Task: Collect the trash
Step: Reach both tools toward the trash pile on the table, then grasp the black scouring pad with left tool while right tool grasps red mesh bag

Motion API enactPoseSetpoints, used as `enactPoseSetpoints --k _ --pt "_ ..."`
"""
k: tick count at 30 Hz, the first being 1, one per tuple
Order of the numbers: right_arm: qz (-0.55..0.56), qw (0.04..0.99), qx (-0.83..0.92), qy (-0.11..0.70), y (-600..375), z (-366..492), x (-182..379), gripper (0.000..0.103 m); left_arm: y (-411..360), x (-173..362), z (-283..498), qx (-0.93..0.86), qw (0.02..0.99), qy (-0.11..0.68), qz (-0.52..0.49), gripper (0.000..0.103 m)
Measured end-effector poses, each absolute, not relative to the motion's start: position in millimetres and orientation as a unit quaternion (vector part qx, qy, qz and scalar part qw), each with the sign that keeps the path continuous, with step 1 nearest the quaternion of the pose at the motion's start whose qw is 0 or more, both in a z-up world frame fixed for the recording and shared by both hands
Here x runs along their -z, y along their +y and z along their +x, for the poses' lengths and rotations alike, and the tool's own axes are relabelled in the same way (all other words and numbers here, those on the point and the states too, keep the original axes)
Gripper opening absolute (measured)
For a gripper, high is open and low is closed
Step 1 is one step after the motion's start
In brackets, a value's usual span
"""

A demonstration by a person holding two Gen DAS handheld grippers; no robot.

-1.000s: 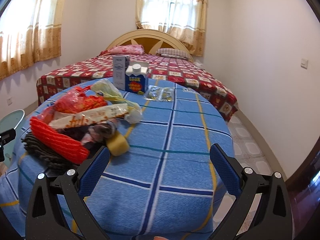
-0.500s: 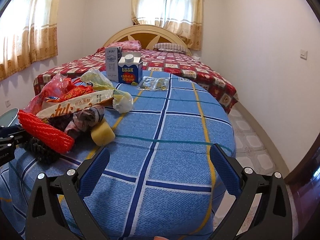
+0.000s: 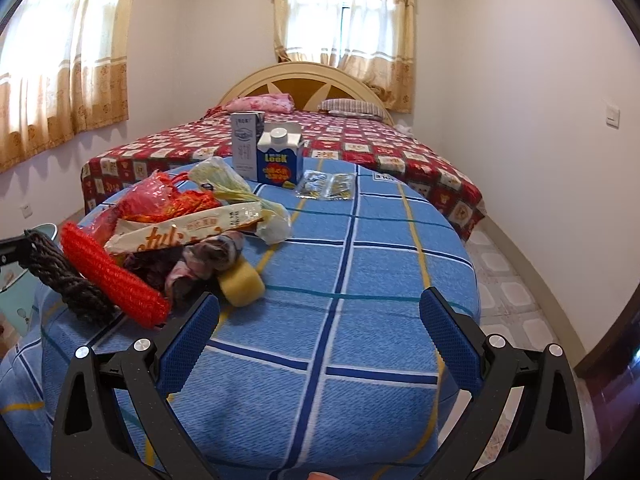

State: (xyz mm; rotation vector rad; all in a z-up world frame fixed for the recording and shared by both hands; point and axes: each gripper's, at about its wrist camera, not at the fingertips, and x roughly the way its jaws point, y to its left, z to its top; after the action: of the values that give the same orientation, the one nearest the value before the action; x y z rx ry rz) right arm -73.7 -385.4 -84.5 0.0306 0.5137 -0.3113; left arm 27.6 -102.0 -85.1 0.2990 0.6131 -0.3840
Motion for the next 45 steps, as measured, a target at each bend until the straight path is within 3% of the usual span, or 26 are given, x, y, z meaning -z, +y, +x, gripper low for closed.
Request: enactPoseSetpoints --k 9,10,11,12,13,18,20,23,36,42,45 --pt "0.007 0.955 0.139 0.262 -377.3 -71.3 90.3 0.098 -90.2 113.4 47.4 0.159 0.917 0.340 0.137 0.005" --pt "0.006 0.955 0.137 0.264 -376.3 -70.7 91.3 0.098 -90.7 116.0 49.0 0.155 0.916 0.344 0.138 0.017" --pt "0.006 0.954 0.136 0.265 -376.7 -69.7 92.2 0.098 -88.9 117.6 49.9 0.153 0.916 0.346 0.137 0.039" --pt "0.006 0.954 0.136 0.266 -377.1 -69.3 93.2 0.098 -87.8 116.9 51.1 0.151 0.917 0.345 0.132 0.049" --pt "0.006 0.954 0.136 0.268 -377.3 -69.0 94.1 0.098 -86.9 116.0 52.2 0.151 0.919 0.341 0.125 0.051" --pt "0.008 0.952 0.131 0.275 -376.6 -66.5 99.2 0.098 -93.3 125.7 60.3 0.171 0.911 0.352 0.129 0.048" --pt "0.006 0.952 0.129 0.276 -375.2 -66.7 100.2 0.098 -99.9 132.3 62.1 0.194 0.904 0.357 0.132 0.028" --pt "0.006 0.952 0.127 0.277 -374.2 -66.2 100.6 0.098 -108.1 131.9 59.0 0.217 0.901 0.350 0.139 0.008" --pt "0.014 0.961 0.051 0.270 -338.3 -58.8 85.8 0.098 -66.7 88.4 42.4 0.197 0.917 0.324 0.126 0.005" --pt "0.004 0.961 0.003 0.277 -309.9 -48.8 86.5 0.096 -56.1 108.5 47.0 0.171 0.910 0.351 0.139 0.005" --pt "-0.004 0.959 -0.019 0.283 -295.7 -40.5 88.2 0.090 -54.9 116.6 50.1 0.169 0.905 0.365 0.139 0.005"
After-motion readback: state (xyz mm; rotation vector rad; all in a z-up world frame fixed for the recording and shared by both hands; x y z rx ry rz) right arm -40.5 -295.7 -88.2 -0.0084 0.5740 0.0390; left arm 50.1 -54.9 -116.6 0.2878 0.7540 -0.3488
